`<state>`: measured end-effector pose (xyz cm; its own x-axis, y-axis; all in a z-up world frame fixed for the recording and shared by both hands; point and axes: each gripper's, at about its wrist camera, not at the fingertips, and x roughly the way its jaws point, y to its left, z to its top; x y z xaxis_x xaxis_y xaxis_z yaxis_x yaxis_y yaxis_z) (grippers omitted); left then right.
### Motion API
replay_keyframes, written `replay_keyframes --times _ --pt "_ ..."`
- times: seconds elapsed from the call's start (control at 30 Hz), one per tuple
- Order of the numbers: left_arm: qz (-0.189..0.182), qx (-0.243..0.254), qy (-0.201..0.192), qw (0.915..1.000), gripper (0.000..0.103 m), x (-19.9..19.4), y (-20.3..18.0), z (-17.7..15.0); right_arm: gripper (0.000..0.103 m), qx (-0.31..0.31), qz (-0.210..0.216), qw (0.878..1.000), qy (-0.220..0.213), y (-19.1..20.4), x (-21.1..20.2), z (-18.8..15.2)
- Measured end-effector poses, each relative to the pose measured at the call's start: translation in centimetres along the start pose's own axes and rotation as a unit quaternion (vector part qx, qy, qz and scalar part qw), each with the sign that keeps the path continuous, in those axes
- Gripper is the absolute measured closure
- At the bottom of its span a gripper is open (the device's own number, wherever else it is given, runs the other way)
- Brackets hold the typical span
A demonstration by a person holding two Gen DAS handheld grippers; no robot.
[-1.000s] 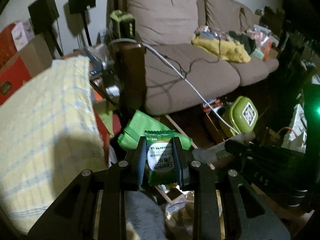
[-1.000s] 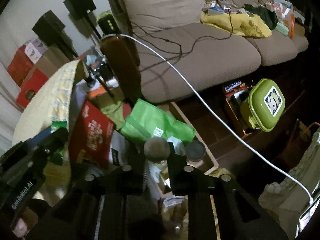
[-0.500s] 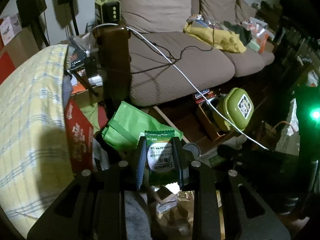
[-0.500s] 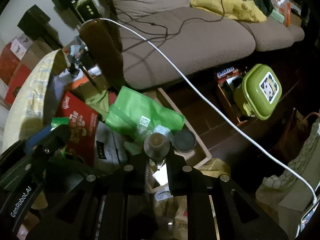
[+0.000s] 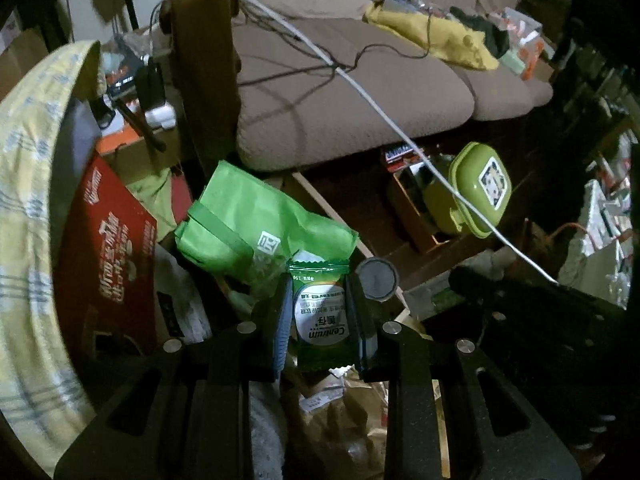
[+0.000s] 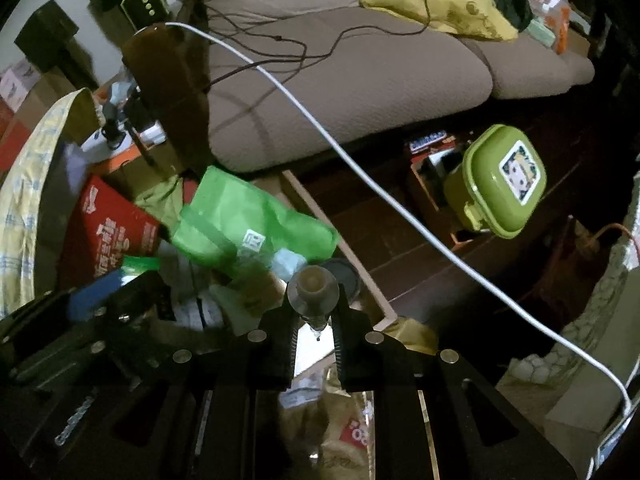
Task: Organize objects
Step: 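Lower both grippers with packet and tube toward the wooden box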
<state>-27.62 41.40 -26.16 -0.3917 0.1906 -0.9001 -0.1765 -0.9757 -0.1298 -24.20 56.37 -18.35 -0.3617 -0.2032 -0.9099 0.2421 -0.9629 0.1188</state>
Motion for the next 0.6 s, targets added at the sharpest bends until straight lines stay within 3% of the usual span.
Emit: replay_keyframes --times 0.1,0.23,0.33,0.6 --pt "0.013 -0.003 0.006 0.9999 0.079 2.5 0.6 -0.4 0.089 -0.005 -0.001 1.0 0.007 0.0 1.1 -0.2" --pt "0.013 -0.033 0.056 0.9978 0.08 5.8 2.1 -1.6 0.089 -0.017 -0.009 1.0 0.013 0.1 2.4 -0.5" --pt "0.024 -0.024 0.03 0.999 0.08 5.7 2.1 -1.3 0.089 -0.03 -0.02 0.999 0.016 0.3 3.4 -0.8" --pt "0.015 -0.044 0.047 0.9978 0.08 8.0 2.3 -1.3 0.089 -0.042 -0.036 0.998 0.018 0.6 5.1 -1.3"
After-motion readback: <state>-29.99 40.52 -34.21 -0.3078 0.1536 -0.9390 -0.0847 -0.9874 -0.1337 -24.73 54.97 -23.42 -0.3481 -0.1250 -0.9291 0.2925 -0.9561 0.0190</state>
